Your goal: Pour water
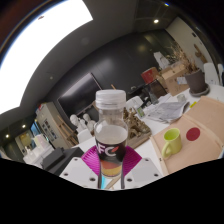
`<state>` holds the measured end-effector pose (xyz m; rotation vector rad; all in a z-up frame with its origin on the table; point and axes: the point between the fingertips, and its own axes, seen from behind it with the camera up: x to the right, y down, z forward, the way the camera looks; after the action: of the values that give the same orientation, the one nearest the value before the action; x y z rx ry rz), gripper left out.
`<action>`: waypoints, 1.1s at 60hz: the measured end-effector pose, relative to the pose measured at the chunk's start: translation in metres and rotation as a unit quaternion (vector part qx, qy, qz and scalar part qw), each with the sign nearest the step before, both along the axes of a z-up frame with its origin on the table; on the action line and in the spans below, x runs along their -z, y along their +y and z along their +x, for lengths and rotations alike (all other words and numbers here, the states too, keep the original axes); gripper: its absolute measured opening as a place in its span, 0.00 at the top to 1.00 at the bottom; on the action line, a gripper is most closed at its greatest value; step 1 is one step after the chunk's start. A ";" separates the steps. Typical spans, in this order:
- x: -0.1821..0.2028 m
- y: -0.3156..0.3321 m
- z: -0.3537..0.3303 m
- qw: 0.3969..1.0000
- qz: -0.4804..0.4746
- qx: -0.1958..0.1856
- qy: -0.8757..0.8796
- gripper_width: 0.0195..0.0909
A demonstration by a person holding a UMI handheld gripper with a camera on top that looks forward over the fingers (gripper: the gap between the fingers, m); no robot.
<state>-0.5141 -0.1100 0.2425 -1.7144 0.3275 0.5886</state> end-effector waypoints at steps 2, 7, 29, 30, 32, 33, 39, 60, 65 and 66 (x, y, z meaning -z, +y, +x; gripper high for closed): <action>-0.006 0.016 0.001 0.999 -0.004 -0.001 0.053 0.93; -0.013 0.048 0.006 0.983 -0.020 0.001 0.184 0.93; 0.039 0.149 0.053 0.814 -0.098 0.036 0.572 0.93; 0.037 0.145 0.055 0.804 -0.102 0.037 0.584 0.93; 0.045 0.153 0.054 0.788 -0.107 0.039 0.605 0.93; 0.048 0.155 0.055 0.781 -0.110 0.040 0.613 0.92; 0.059 0.160 0.057 0.749 -0.122 0.046 0.649 0.92; 0.041 0.158 0.058 0.842 -0.124 0.014 0.524 0.93; 0.018 0.157 0.075 0.908 -0.095 0.003 0.407 0.92; 0.013 0.157 0.080 0.922 -0.088 0.002 0.378 0.92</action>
<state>-0.4339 0.0467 0.2293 -1.5893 0.9509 1.2434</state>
